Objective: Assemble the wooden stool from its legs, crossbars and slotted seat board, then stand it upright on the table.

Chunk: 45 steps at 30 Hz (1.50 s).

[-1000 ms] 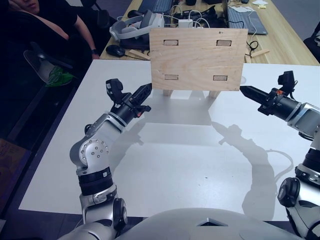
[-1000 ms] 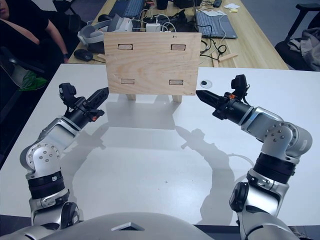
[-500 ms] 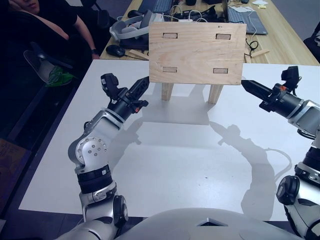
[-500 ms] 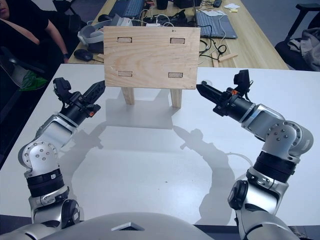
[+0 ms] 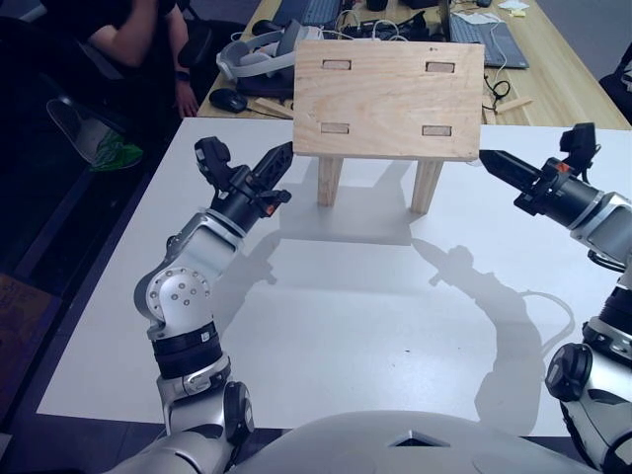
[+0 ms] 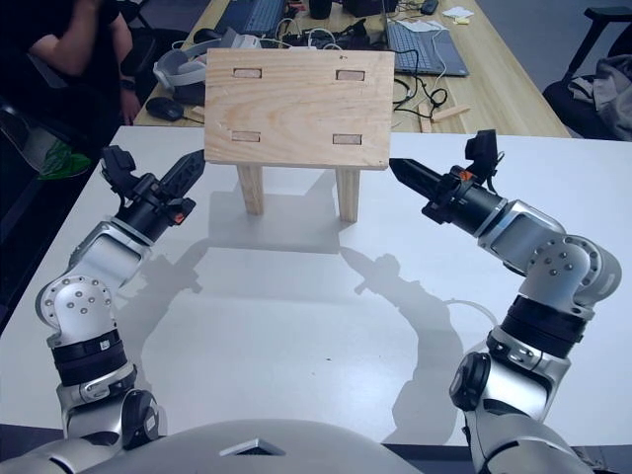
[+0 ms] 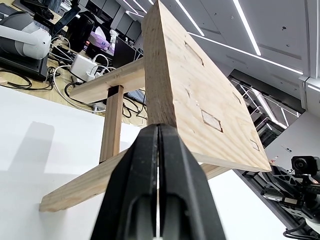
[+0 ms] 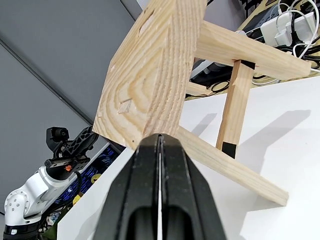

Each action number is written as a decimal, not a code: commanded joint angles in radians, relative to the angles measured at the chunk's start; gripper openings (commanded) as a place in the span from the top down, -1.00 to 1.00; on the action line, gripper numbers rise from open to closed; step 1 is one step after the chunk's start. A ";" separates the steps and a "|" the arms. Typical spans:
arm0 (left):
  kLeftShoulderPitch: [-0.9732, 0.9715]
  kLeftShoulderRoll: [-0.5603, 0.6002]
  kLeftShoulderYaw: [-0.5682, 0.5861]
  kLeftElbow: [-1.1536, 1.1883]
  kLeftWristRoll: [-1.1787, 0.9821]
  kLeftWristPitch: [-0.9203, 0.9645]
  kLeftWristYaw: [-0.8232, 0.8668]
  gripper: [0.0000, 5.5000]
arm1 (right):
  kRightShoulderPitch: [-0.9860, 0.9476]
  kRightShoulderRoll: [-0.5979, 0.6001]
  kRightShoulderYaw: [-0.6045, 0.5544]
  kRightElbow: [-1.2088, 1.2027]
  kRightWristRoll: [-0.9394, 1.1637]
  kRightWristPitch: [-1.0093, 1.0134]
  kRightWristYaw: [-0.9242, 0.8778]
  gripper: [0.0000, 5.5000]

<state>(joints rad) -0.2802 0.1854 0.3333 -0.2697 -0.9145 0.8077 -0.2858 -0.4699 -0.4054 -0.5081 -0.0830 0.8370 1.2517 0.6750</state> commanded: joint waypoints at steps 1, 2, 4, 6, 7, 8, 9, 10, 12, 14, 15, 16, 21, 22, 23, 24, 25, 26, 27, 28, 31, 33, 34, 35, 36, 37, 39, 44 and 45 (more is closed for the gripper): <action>-0.085 -0.082 -0.128 -0.033 -0.131 0.077 -0.054 0.99 | -0.082 0.097 0.088 -0.039 0.151 0.050 0.044 1.00; -0.086 -0.083 -0.127 -0.032 -0.136 0.076 -0.050 0.99 | -0.084 0.099 0.084 -0.036 0.157 0.051 0.040 1.00; -0.086 -0.082 -0.128 -0.034 -0.145 0.075 -0.043 0.99 | -0.090 0.104 0.074 -0.030 0.169 0.055 0.031 1.00; -0.088 -0.083 -0.129 -0.037 -0.157 0.073 -0.033 0.99 | -0.092 0.103 0.071 -0.026 0.179 0.055 0.022 1.00; -0.089 -0.082 -0.130 -0.037 -0.162 0.071 -0.028 0.99 | -0.092 0.103 0.070 -0.025 0.184 0.054 0.018 1.00; -0.090 -0.082 -0.131 -0.038 -0.168 0.069 -0.023 0.99 | -0.093 0.103 0.069 -0.024 0.187 0.053 0.014 1.00; -0.091 -0.080 -0.133 -0.038 -0.171 0.068 -0.019 0.99 | -0.094 0.102 0.070 -0.022 0.189 0.053 0.011 1.00; -0.087 -0.076 -0.140 -0.040 -0.167 0.069 -0.019 0.99 | -0.088 0.098 0.077 -0.024 0.187 0.052 0.012 1.00; -0.061 -0.060 -0.160 -0.034 -0.137 0.067 -0.030 0.99 | -0.060 0.083 0.097 -0.028 0.170 0.043 0.020 1.00; -0.030 -0.045 -0.177 -0.029 -0.108 0.066 -0.045 0.99 | -0.028 0.070 0.107 -0.024 0.149 0.031 0.028 1.00; -0.017 -0.037 -0.184 -0.029 -0.097 0.066 -0.050 0.99 | -0.014 0.062 0.111 -0.022 0.139 0.024 0.031 1.00; -0.002 -0.029 -0.191 -0.030 -0.083 0.063 -0.050 0.99 | 0.005 0.051 0.117 -0.019 0.122 0.010 0.033 1.00; 0.036 -0.020 -0.187 -0.008 -0.005 -0.009 0.002 0.99 | 0.074 0.004 0.106 0.006 0.074 -0.066 0.024 1.00; 0.034 -0.024 -0.176 0.006 0.017 -0.035 0.019 0.99 | 0.085 -0.002 0.098 0.012 0.069 -0.082 0.014 1.00; 0.031 -0.030 -0.165 0.022 0.038 -0.061 0.037 0.99 | 0.090 -0.002 0.089 0.020 0.064 -0.099 -0.001 1.00; 0.030 -0.035 -0.154 0.035 0.053 -0.082 0.049 0.99 | 0.090 -0.001 0.084 0.030 0.059 -0.116 -0.013 1.00; 0.028 -0.041 -0.145 0.048 0.072 -0.105 0.063 0.99 | 0.084 0.004 0.081 0.046 0.050 -0.138 -0.030 1.00; 0.027 -0.048 -0.137 0.060 0.087 -0.124 0.077 0.99 | 0.077 0.008 0.081 0.060 0.042 -0.157 -0.042 1.00; 0.022 -0.055 -0.130 0.072 0.105 -0.145 0.092 0.99 | 0.070 0.011 0.081 0.076 0.032 -0.180 -0.057 1.00; 0.017 -0.059 -0.125 0.083 0.126 -0.164 0.106 0.99 | 0.065 0.013 0.080 0.092 0.022 -0.203 -0.072 1.00; 0.000 -0.068 -0.111 0.115 0.171 -0.205 0.138 0.99 | 0.049 0.016 0.078 0.143 -0.014 -0.271 -0.111 1.00; -0.004 -0.068 -0.108 0.132 0.201 -0.227 0.152 0.99 | 0.040 0.015 0.077 0.177 -0.040 -0.319 -0.135 1.00; -0.006 -0.068 -0.107 0.140 0.217 -0.239 0.160 0.99 | 0.035 0.015 0.077 0.194 -0.054 -0.342 -0.146 1.00; -0.007 -0.069 -0.105 0.151 0.240 -0.257 0.171 0.99 | 0.031 0.015 0.077 0.213 -0.069 -0.367 -0.159 1.00; -0.009 -0.068 -0.106 0.163 0.261 -0.273 0.179 0.99 | 0.026 0.014 0.078 0.231 -0.085 -0.390 -0.171 1.00; -0.013 -0.069 -0.106 0.175 0.275 -0.284 0.181 0.99 | 0.022 0.013 0.082 0.248 -0.101 -0.413 -0.180 1.00; -0.023 -0.070 -0.111 0.198 0.298 -0.303 0.177 0.99 | 0.011 0.014 0.089 0.280 -0.128 -0.452 -0.195 1.00; -0.091 -0.069 -0.106 0.301 0.352 -0.357 0.179 0.99 | -0.045 0.011 0.095 0.420 -0.235 -0.614 -0.270 1.00; -0.113 -0.069 -0.105 0.326 0.364 -0.368 0.184 0.99 | -0.055 0.010 0.100 0.448 -0.258 -0.649 -0.282 1.00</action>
<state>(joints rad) -0.3465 0.1143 0.2260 0.0125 -0.5780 0.4573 -0.1147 -0.4923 -0.3913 -0.4153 0.3177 0.6190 0.6542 0.4189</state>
